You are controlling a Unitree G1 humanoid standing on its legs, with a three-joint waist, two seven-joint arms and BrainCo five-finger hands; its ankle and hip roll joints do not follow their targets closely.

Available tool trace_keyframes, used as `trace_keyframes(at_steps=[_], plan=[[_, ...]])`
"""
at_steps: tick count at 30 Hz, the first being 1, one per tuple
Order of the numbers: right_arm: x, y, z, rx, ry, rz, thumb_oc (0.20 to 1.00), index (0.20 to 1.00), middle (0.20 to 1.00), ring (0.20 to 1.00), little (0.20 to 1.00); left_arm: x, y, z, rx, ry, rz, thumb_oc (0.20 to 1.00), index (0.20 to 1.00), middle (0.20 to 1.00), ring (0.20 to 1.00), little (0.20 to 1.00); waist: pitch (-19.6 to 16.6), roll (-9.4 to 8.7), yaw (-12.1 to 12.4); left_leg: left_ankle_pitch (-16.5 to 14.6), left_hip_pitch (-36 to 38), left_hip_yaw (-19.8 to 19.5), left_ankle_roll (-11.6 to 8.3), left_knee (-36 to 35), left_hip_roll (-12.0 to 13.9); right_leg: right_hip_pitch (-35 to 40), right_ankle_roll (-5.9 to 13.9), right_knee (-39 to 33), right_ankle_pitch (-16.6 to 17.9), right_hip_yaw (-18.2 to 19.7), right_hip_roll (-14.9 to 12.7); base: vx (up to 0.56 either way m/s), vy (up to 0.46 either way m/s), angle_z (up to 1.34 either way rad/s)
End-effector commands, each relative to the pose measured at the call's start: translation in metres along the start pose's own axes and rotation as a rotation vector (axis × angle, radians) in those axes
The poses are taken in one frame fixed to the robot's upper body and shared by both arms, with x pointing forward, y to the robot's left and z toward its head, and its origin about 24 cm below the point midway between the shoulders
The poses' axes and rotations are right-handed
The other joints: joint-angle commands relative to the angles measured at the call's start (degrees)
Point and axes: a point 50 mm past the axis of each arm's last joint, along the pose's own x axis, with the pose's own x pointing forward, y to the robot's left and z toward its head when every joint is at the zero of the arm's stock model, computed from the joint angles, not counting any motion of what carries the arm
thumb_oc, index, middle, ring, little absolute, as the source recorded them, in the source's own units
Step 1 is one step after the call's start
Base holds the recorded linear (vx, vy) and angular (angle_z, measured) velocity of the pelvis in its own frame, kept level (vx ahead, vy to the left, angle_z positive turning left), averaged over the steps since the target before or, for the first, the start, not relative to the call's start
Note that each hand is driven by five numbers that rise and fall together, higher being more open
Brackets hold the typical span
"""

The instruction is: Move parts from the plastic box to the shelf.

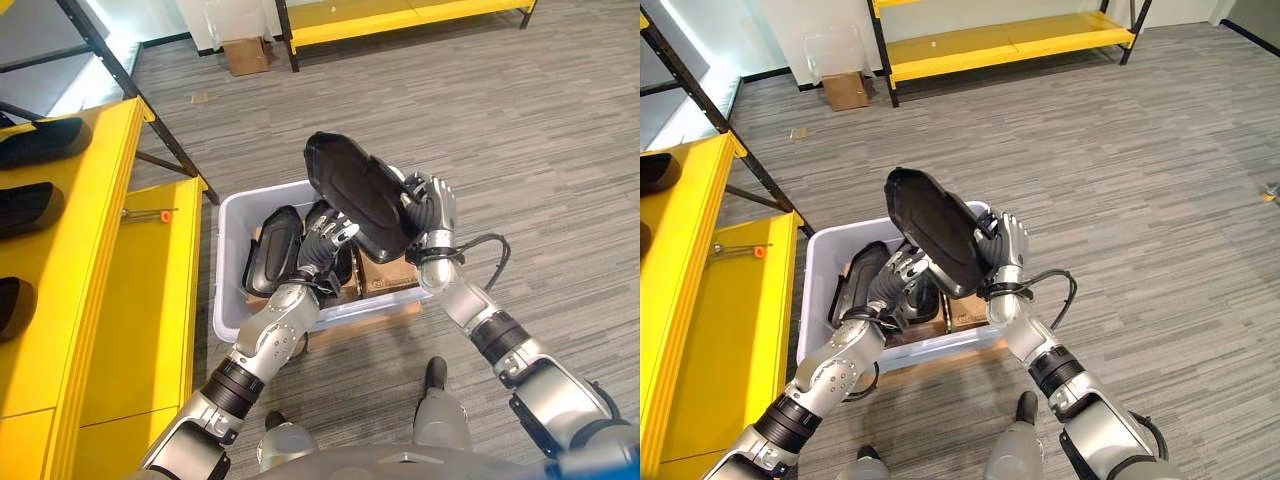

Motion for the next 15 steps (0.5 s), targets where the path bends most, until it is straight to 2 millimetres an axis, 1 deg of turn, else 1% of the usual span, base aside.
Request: trace_keyframes(at_steps=[1,4,6,7,10,13,15], plan=[[0.005,0.001,0.056,0.209,-0.173,-0.069,0.200,0.200,0.200,0.200,0.200,0.003,-0.025,0.051,-0.057,-0.257,-0.006,1.000,1.000,1.000,1.000,1.000,-0.4,-1.00,1.1,-2.5,-0.9,-1.3,2.04,3.4,2.6,4.8,3.63,2.7,-6.7,-0.3,-3.0,0.01,-0.037,0.06],[0.006,-0.003,0.050,0.216,-0.125,-0.135,0.200,0.200,0.200,0.200,0.200,0.001,-0.016,0.059,-0.086,-0.341,0.084,1.000,1.000,1.000,1.000,1.000,-0.6,-1.34,1.6,-2.3,-0.7,-1.7,1.83,3.1,2.6,5.3,3.60,2.3,-6.6,-0.6,-3.0,0.02,-0.043,0.04],[0.007,-0.005,0.048,0.221,-0.098,-0.156,0.200,0.200,0.200,0.200,0.200,-0.001,-0.014,0.063,-0.082,-0.381,0.106,1.000,1.000,1.000,1.000,1.000,-0.7,-1.46,1.8,-2.3,-0.7,-1.8,1.68,3.1,2.7,5.5,3.56,2.2,-6.6,-0.9,-3.0,0.02,-0.030,0.05],[0.008,-0.007,0.044,0.227,-0.065,-0.182,0.200,0.200,0.200,0.200,0.200,-0.004,-0.011,0.071,-0.077,-0.450,0.128,1.000,1.000,1.000,1.000,1.000,-0.6,-1.52,2.0,-2.3,-0.6,-1.9,1.64,3.0,2.7,5.7,3.48,2.1,-6.7,-1.1,-2.9,0.01,-0.020,0.03],[0.007,-0.012,0.034,0.228,-0.021,-0.216,0.200,0.200,0.200,0.200,0.200,-0.012,0.001,0.083,-0.087,-0.554,0.206,1.000,1.000,1.000,1.000,1.000,-0.6,-1.46,2.3,-2.3,-0.6,-2.0,1.54,2.9,2.8,6.1,3.35,1.9,-6.8,-1.3,-3.0,0.00,0.000,0.00],[0.005,-0.014,0.031,0.229,-0.007,-0.238,0.200,0.200,0.200,0.200,0.200,-0.015,0.010,0.087,-0.100,-0.580,0.257,1.000,1.000,1.000,1.000,1.000,-0.6,-1.45,2.5,-2.3,-0.6,-2.2,1.53,2.9,2.7,6.2,3.31,1.9,-6.9,-1.5,-3.0,0.00,0.000,0.00],[0.005,-0.015,0.030,0.226,-0.006,-0.256,0.200,0.200,0.200,0.200,0.200,-0.015,0.016,0.086,-0.123,-0.561,0.291,1.000,1.000,1.000,1.000,1.000,-0.7,-1.44,2.6,-2.3,-0.5,-2.4,1.55,2.8,2.6,6.4,3.27,1.9,-7.0,-1.6,-3.0,0.00,0.000,0.00]])
